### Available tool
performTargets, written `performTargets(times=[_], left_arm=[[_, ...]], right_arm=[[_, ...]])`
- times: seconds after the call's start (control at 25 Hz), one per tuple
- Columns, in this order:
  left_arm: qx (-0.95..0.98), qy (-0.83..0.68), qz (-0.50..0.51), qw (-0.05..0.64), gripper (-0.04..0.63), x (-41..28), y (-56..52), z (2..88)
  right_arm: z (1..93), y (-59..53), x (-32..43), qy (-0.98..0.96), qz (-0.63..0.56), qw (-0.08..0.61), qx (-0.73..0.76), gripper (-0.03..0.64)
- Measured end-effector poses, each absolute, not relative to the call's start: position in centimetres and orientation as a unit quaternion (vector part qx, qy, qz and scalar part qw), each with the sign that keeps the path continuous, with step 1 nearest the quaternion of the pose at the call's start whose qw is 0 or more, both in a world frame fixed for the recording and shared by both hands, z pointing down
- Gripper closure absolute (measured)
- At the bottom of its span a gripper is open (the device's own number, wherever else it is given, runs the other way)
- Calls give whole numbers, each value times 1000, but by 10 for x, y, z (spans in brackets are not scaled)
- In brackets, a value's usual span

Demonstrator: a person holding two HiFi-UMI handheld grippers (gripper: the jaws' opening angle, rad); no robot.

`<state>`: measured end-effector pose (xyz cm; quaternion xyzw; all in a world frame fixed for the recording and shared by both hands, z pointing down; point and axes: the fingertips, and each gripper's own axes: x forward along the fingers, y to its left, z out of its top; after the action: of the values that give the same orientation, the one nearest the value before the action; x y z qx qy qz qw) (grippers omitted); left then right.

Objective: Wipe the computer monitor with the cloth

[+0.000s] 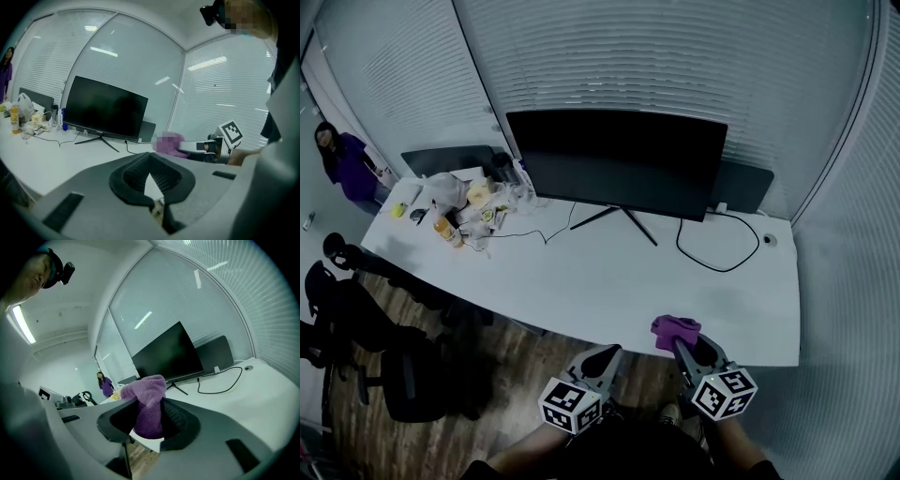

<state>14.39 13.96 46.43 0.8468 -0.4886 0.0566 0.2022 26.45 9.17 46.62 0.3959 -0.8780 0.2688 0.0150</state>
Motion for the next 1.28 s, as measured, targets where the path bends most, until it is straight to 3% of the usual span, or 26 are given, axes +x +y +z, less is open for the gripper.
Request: performTargets(times=[0.64, 1.28], left_arm=[[882, -441, 37, 161, 591, 86, 86, 437], [889, -436, 22, 140, 591, 144, -27, 401]], right_arm=[[440, 50, 211, -853, 232, -15, 467, 473], [352, -102, 292, -849, 147, -51, 504, 472]])
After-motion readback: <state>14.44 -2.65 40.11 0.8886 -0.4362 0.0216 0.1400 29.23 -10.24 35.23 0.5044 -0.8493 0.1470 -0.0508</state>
